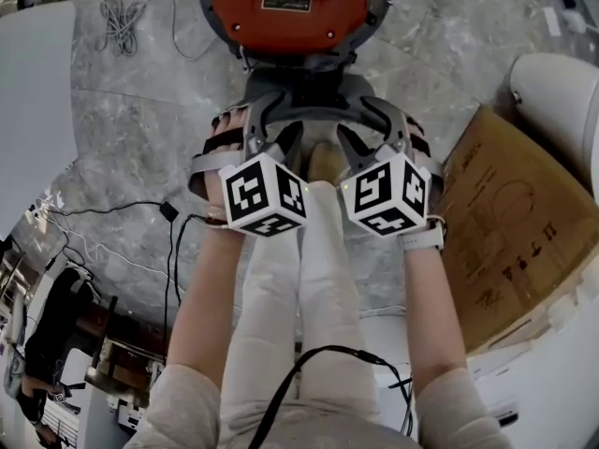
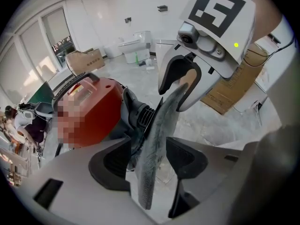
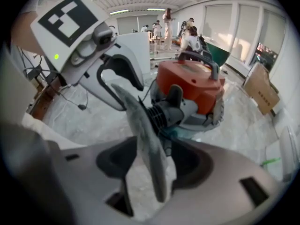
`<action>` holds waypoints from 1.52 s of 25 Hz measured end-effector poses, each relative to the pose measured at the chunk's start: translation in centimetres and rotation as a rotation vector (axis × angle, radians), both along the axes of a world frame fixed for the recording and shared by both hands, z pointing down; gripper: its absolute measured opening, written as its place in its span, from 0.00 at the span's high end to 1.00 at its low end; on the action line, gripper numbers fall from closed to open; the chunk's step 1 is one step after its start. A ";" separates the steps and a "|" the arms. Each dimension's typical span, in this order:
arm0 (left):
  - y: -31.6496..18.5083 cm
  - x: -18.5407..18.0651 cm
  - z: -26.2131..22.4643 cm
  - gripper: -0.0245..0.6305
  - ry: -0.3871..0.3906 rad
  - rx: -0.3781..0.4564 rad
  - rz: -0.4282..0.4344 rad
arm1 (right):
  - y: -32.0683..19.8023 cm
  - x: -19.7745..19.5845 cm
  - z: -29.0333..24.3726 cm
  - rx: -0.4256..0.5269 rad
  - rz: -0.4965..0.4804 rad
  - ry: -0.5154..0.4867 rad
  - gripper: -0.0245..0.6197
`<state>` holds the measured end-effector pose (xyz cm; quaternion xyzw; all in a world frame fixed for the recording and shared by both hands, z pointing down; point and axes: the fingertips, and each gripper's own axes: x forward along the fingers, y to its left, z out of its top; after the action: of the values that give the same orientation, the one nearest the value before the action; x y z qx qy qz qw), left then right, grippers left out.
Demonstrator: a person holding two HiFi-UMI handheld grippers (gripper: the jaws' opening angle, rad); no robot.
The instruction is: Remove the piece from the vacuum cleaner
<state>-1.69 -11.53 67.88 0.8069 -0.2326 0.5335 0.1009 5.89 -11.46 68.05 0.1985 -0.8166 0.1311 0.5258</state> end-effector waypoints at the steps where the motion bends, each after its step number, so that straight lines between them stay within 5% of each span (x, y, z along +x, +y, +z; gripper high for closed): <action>1: -0.1 0.0 0.2 0.60 0.001 -0.013 0.004 | -0.1 0.0 0.2 0.000 -0.006 0.006 0.63; 28: 0.7 0.6 5.1 0.60 -0.051 -0.039 0.014 | 0.2 -1.5 4.4 0.057 -0.158 0.059 0.64; 35: 0.7 0.2 5.7 0.61 -0.113 -0.051 0.037 | -0.3 -1.3 4.4 0.088 -0.153 0.074 0.73; 38: 0.4 0.0 5.5 0.69 -0.135 -0.025 0.040 | -0.5 -1.2 4.3 0.124 -0.180 0.099 0.76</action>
<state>-1.65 -11.14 73.36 0.7724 -0.2160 0.5913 0.0844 4.66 -11.94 72.39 0.1625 -0.8106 0.0227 0.5621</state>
